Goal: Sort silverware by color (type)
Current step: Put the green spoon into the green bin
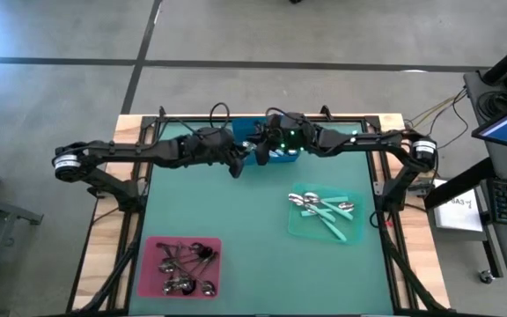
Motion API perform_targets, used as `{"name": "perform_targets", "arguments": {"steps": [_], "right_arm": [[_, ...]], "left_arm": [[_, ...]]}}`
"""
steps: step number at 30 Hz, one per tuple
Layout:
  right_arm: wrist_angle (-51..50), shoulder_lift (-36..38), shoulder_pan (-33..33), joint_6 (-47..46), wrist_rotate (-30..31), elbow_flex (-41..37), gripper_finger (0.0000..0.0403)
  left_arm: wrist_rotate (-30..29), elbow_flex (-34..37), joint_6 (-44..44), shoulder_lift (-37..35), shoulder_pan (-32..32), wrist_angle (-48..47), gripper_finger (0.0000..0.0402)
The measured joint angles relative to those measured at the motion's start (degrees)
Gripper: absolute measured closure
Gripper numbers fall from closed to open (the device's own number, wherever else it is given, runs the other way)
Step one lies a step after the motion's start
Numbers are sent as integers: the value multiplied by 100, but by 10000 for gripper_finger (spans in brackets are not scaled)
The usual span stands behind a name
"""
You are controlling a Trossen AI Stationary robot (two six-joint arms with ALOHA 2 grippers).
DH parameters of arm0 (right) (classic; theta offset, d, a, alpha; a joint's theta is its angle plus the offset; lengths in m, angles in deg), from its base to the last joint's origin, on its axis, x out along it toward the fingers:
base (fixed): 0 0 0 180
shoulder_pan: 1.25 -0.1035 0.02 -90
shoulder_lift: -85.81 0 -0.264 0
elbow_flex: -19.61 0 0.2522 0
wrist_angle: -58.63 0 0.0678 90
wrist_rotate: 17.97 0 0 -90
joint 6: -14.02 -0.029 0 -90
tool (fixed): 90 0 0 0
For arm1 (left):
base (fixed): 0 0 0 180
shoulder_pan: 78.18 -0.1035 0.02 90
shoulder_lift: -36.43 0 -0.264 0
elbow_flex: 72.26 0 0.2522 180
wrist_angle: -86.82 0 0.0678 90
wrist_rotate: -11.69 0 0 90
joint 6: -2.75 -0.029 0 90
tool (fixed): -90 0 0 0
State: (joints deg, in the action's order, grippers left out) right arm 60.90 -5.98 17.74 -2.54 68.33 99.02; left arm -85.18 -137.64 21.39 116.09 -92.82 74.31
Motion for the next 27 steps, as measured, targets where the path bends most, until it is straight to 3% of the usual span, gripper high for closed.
{"name": "perform_targets", "arguments": {"steps": [5, 14, 20, 27], "right_arm": [[-1881, 173, 57, 498, 407, 626, 386], [-6025, 260, -520, 377, 220, 1775, 386], [-7118, 260, -1297, -139, 268, 1786, 386], [-8056, 332, -2022, -662, 926, 1393, 382]], "left_arm": [[22, -1, -116, -8, -2, -348, 302], [-173, -2, -575, -9, -12, -1257, 299], [-203, -2, -622, -9, -7, -1542, 299], [-215, -2, -596, -119, -7, -2141, 299]]}}
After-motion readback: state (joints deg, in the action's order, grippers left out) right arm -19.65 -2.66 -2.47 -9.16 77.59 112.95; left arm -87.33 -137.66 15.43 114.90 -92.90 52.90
